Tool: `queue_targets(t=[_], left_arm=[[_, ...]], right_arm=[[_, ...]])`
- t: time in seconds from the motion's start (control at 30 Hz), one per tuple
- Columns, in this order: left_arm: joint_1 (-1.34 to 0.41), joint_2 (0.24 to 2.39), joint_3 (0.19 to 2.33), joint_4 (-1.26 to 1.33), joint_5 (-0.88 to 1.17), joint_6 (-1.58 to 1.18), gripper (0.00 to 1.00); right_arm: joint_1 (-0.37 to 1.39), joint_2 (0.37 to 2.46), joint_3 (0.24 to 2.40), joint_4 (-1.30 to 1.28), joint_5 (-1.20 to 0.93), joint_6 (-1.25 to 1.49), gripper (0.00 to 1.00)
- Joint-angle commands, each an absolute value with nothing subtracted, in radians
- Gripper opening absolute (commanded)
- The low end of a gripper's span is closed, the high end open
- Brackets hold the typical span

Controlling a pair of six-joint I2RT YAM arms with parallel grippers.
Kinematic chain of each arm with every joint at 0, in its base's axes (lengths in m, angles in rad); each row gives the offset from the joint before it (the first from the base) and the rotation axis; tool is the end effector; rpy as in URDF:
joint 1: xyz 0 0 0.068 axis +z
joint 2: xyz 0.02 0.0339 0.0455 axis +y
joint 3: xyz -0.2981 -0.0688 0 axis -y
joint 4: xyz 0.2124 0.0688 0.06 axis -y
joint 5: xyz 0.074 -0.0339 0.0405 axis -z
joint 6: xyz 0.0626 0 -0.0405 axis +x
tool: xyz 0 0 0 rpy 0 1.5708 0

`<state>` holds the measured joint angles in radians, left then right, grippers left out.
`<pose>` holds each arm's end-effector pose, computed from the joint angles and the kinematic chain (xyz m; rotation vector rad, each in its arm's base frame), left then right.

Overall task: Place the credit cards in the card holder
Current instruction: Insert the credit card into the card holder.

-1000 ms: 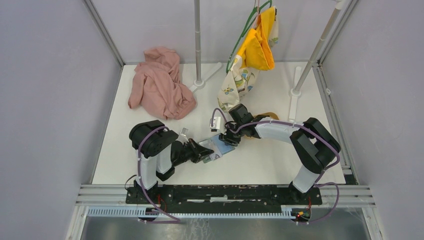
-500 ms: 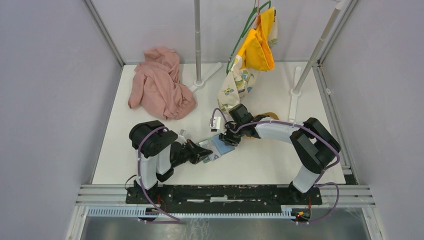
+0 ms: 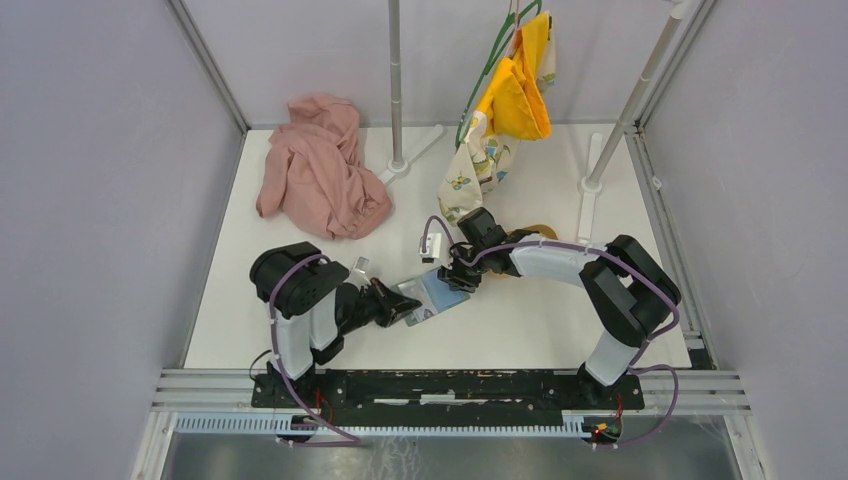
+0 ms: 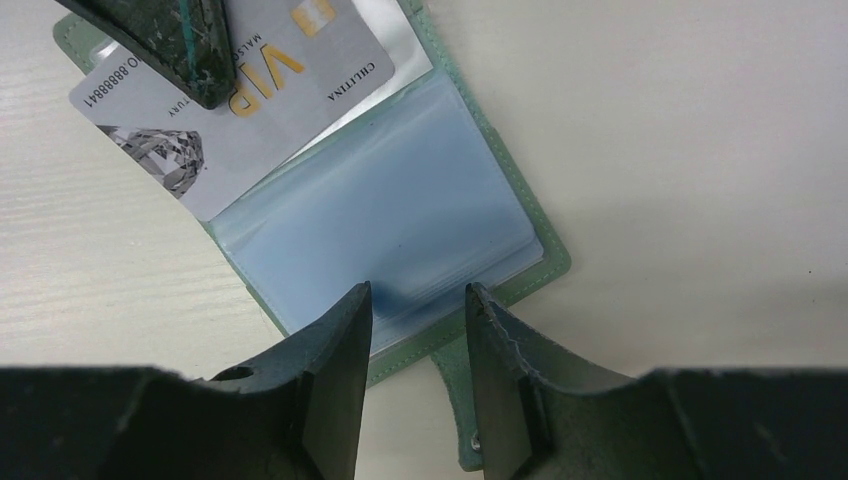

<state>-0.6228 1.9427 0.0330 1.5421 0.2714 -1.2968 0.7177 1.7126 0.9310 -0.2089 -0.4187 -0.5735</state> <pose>0.1849 -0.1534 0.1227 -0.5442 2.1902 -1.4394 0.2297 0.2343 0.1919 -1.6521 1.9262 0.5912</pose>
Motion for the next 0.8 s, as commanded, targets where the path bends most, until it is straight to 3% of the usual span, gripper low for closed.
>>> queue_targets(t=[0.0,0.4,0.77], left_arm=[[-0.615,1.899,0.04,1.628,0.276,-1.167,0.02],[-0.615,1.661,0.094,1.265,0.232,-1.063,0.02],[-0.618,1.873,0.057,1.57,0.148,-1.224,0.02]], right_arm=[[0.715,1.734,0.953,-0.245,-0.41,-0.572,0.45],[0.716,1.744,0.956,-0.247,-0.408,-0.574,0.45],[0.716,1.743,0.956,-0.247,-0.41,-0.572,0.45]])
